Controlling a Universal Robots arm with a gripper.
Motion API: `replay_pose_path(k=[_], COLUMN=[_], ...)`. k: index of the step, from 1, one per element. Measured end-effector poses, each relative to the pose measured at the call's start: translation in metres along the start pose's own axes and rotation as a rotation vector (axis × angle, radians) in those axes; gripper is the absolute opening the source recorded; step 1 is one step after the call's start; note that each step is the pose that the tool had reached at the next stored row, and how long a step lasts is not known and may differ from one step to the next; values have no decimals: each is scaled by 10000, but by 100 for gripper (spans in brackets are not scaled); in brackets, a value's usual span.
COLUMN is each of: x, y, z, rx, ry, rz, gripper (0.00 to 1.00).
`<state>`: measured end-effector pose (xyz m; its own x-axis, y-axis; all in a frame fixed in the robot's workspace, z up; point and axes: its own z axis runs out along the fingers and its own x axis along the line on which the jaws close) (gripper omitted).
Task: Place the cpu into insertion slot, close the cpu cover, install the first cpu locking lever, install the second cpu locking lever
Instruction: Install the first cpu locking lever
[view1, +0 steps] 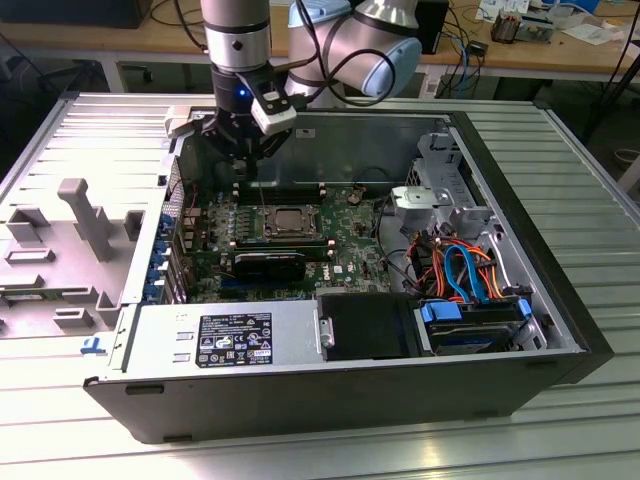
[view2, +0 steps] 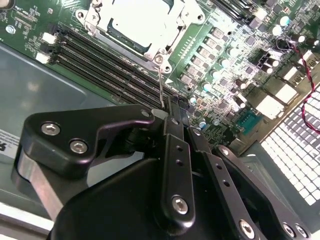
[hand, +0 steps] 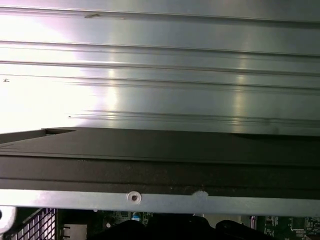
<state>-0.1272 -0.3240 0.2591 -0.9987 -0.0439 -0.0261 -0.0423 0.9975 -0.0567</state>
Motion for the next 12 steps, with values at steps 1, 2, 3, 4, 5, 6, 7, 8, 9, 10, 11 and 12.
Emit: replay_pose_path(k=[1,2,3,4,5,6,7,8,9,10,11,12], x=[-8,-14,-22,-30,-36,-40,-43,-45,-45,-47,-48,-48], y=[0,-1,-1,-1,-2,-2,-2,-2,-2,-2,-2,-2], z=[1,1,1,2,2,2,3,4,4,4,4,4], rx=[0,0,0,0,0,-1,-1,-1,-1,0,0,-1], ry=[0,1,2,2,2,2,1,1,2,3,2,2], rz=[-1,0,0,-1,-1,-1,0,0,2,0,0,0], gripper=[11,11,11,11,11,11,11,11,11,11,11,11])
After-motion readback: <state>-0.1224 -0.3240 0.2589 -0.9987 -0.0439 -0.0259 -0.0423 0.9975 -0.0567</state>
